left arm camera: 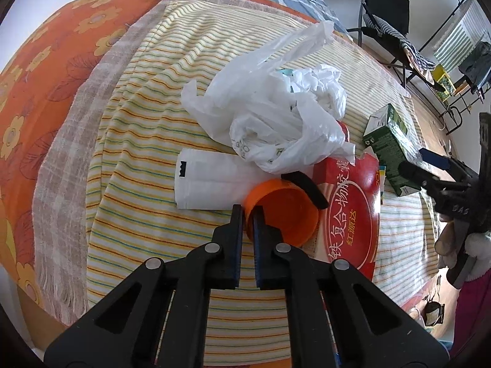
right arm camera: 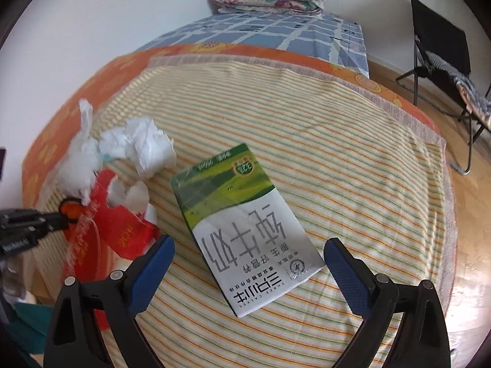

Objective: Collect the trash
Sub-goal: 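Grasp the orange cup rim with the left tool while the right tool grasps the milk carton, then lift the orange cup and milk carton and carry them over the basket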

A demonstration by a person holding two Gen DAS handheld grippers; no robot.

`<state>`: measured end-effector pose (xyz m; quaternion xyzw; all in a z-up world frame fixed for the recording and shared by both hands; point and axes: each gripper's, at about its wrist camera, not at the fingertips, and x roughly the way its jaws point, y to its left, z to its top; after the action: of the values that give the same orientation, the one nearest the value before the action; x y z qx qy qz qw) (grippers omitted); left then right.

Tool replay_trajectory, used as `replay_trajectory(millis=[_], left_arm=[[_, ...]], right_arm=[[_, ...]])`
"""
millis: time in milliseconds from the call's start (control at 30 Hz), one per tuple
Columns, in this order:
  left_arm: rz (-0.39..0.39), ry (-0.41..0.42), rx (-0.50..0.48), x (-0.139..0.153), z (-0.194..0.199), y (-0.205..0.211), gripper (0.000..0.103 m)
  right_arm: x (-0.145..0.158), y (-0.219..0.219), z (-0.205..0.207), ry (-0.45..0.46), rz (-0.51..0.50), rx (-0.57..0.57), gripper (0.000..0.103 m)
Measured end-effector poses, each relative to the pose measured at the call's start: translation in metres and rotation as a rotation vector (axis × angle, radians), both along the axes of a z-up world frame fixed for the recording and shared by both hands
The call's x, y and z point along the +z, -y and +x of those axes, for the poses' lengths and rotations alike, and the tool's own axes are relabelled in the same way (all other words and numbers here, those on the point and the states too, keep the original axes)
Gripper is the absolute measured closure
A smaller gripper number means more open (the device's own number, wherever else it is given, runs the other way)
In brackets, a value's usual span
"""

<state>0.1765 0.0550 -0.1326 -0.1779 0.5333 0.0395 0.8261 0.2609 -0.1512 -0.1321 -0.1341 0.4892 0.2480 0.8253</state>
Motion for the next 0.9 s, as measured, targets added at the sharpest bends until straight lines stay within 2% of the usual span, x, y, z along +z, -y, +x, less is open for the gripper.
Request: replay_trajectory(millis=[33,100,533,700,900], left_arm=[[0.003,0.001,0.001,0.0,0.0,0.0,0.1],[0.008,0.005,0.002,0.001,-0.003,-0.002,0.101],[0.071,0.027,0.028,0.01,-0.016,-0.009,0.101],[0.099,0.036,0.044,0.014,-0.026,-0.018,0.101],[0.09,0.054,0.067,0.022,-0.039,-0.028,0.101]], right_arm=[[-0.002,-0.002,0.0,0.006,-0.024,0.002,0.013],[-0.005,-0.003,-0.001,-0.001,-0.044,0.006,0.017],[0.007,-0.008,-0.023,0.067,-0.083,0.022,0.024],[0.014,-0.006,-0.031,0.075,-0.067,0.017,0.024],[0.026,-0.002,-0.041,0.086,-0.034,0.003,0.025]])
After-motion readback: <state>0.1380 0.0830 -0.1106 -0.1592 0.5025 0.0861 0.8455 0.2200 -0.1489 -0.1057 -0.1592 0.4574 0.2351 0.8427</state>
